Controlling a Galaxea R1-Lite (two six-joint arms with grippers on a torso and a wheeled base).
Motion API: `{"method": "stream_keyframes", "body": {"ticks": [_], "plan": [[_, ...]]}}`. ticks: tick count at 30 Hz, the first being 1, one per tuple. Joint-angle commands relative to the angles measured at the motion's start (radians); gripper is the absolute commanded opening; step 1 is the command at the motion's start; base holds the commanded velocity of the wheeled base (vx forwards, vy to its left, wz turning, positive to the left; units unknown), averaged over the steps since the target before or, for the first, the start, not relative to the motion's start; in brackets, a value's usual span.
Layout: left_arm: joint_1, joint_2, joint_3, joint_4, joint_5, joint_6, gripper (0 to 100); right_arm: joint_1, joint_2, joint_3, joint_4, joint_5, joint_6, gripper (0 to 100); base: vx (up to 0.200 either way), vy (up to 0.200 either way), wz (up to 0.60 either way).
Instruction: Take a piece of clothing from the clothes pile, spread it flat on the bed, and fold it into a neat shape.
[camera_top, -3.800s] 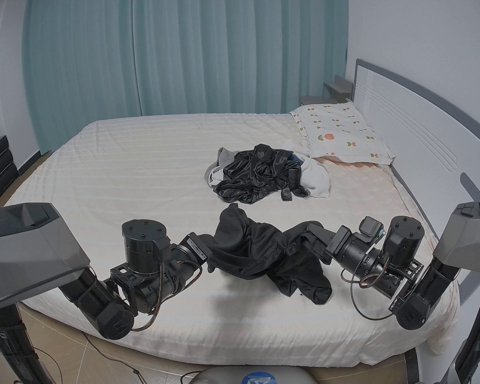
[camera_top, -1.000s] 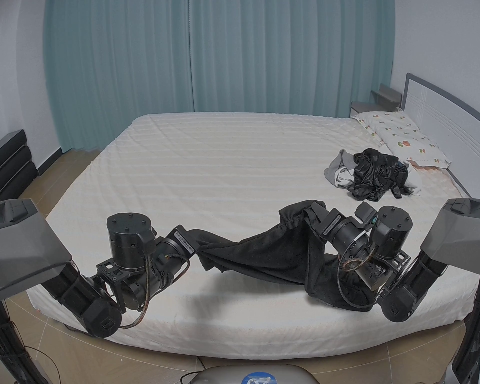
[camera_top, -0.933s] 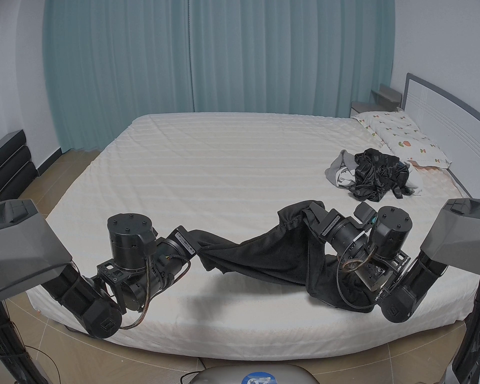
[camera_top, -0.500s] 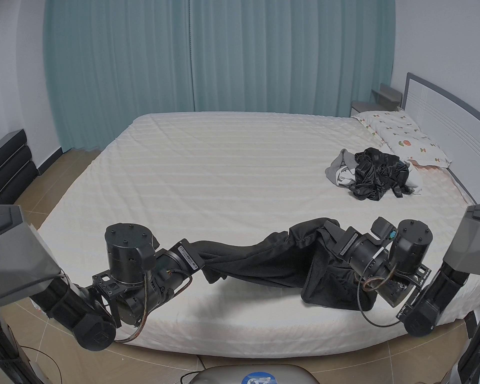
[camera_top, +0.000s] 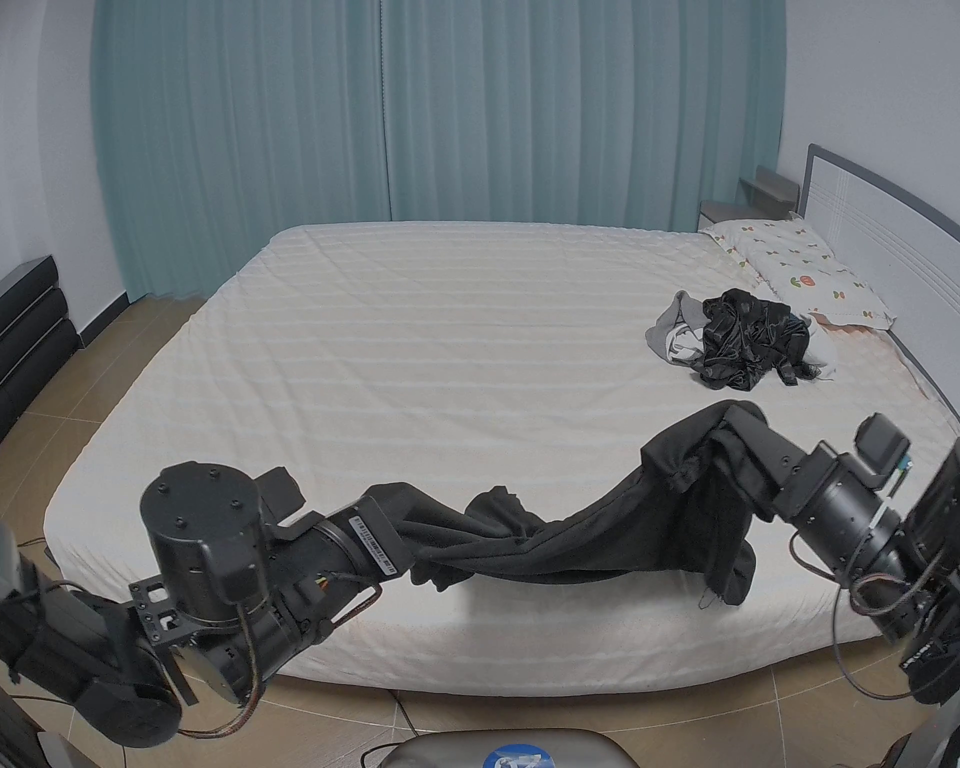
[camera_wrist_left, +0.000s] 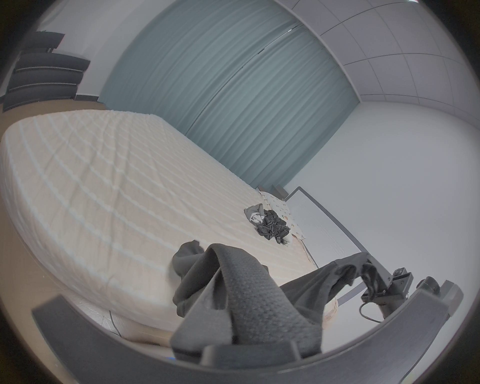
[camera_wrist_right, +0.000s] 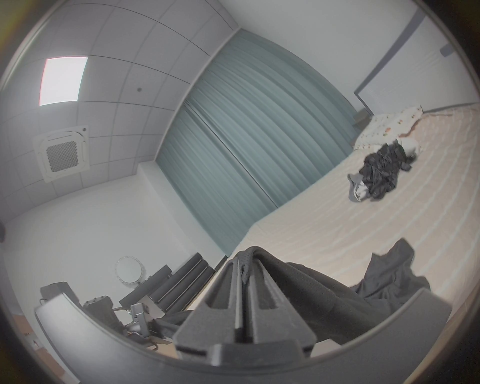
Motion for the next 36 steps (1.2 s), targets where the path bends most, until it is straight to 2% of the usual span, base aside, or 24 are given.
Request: {"method": "stream_keyframes", "body": {"ticks": [1, 3, 6, 10, 12, 16, 20, 25, 36], "plan": [[-0.013, -0.250, -0.141, 0.212, 0.009, 0.021, 0, 0.024, -0.393, -0.212, 0.332, 0.007, -0.043, 0, 0.000, 0.000, 0.00], [0.012, -0.267, -0.229, 0.318, 0.002, 0.018, 0, 0.007, -0.429, -0.336, 0.499, 0.015, -0.027, 0, 0.000, 0.000, 0.00], [0.099, -0.251, -0.376, 0.455, -0.021, 0.004, 0, -0.102, -0.388, -0.542, 0.669, 0.056, 0.045, 0, 0.000, 0.000, 0.00], [0.184, -0.155, -0.526, 0.639, -0.052, -0.094, 0, -0.297, -0.230, -0.721, 0.707, 0.194, 0.094, 0, 0.000, 0.000, 0.00], [0.228, -0.118, -0.588, 0.705, -0.095, -0.155, 0, -0.357, -0.133, -0.789, 0.700, 0.209, 0.095, 0, 0.000, 0.000, 0.00], [0.319, -0.029, -0.687, 0.774, -0.230, -0.220, 0, -0.393, 0.069, -0.916, 0.698, 0.199, 0.086, 0, 0.000, 0.000, 0.00], [0.375, 0.058, -0.776, 0.797, -0.281, -0.229, 0, -0.409, 0.233, -1.028, 0.698, 0.154, 0.081, 0, 0.000, 0.000, 0.00], [0.406, 0.207, -0.874, 0.792, -0.290, -0.232, 0, -0.419, 0.414, -1.131, 0.684, 0.104, 0.060, 0, 0.160, 0.000, 0.00], [0.426, 0.520, -1.071, 0.791, -0.287, -0.257, 0, -0.439, 0.681, -1.229, 0.548, 0.091, -0.015, 0, 0.200, 0.000, 0.00]]}}
